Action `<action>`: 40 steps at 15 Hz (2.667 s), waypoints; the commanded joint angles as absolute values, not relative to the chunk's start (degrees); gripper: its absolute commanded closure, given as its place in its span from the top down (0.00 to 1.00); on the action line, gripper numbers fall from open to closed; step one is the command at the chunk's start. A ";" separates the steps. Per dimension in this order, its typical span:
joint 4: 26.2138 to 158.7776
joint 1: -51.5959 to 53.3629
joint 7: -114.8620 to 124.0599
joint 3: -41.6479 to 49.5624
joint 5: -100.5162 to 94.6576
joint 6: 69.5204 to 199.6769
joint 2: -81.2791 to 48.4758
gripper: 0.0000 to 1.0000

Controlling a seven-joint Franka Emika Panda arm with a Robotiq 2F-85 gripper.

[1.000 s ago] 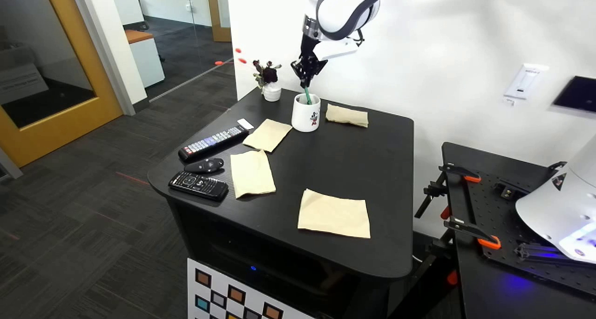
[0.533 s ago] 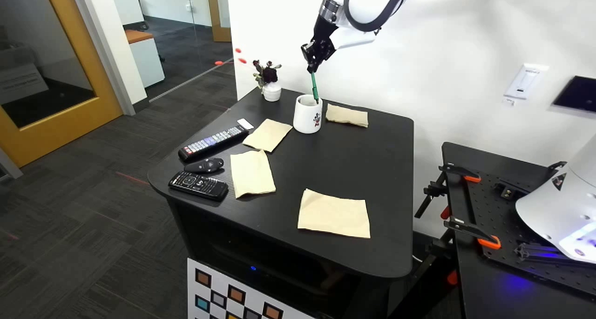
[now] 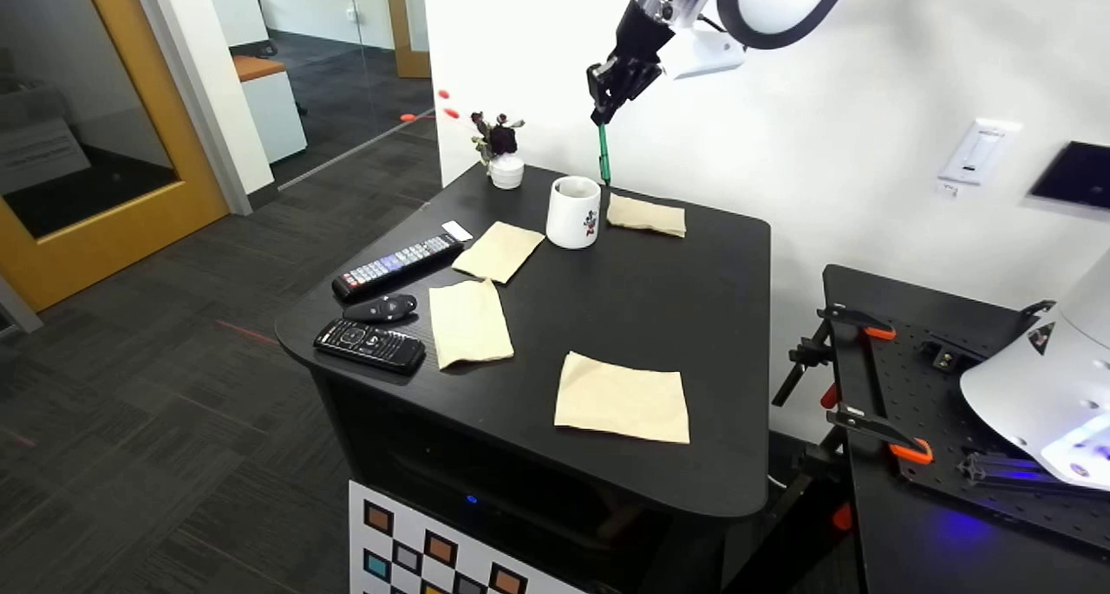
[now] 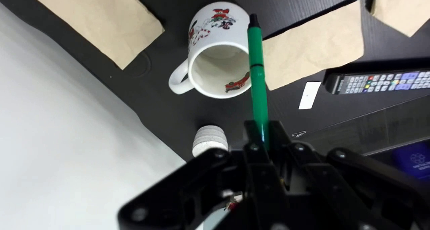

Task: Put the pen on the table

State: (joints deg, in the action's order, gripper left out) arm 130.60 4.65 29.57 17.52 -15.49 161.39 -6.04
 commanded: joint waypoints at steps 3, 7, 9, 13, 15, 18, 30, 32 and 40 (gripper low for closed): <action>138.63 6.25 28.10 15.16 -14.68 159.61 1.67 0.03; 138.63 1.64 24.45 8.05 -10.63 156.62 0.74 0.03; 137.99 1.02 22.38 6.61 -8.52 154.66 0.19 0.03; 136.87 0.08 18.25 5.28 -4.69 150.54 -0.62 0.03; 136.03 -0.38 16.32 5.16 -3.19 148.39 -1.37 0.03; 134.67 -0.95 14.18 5.36 -1.57 145.58 -2.83 0.03; 126.25 -2.92 11.99 5.66 1.44 137.10 -11.96 0.03; 124.59 -3.10 11.76 5.62 1.89 135.93 -13.66 0.03; 115.83 -3.29 7.98 4.94 3.40 127.07 -22.93 0.03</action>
State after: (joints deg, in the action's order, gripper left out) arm 120.70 -2.11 10.21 6.01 2.00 131.49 -19.09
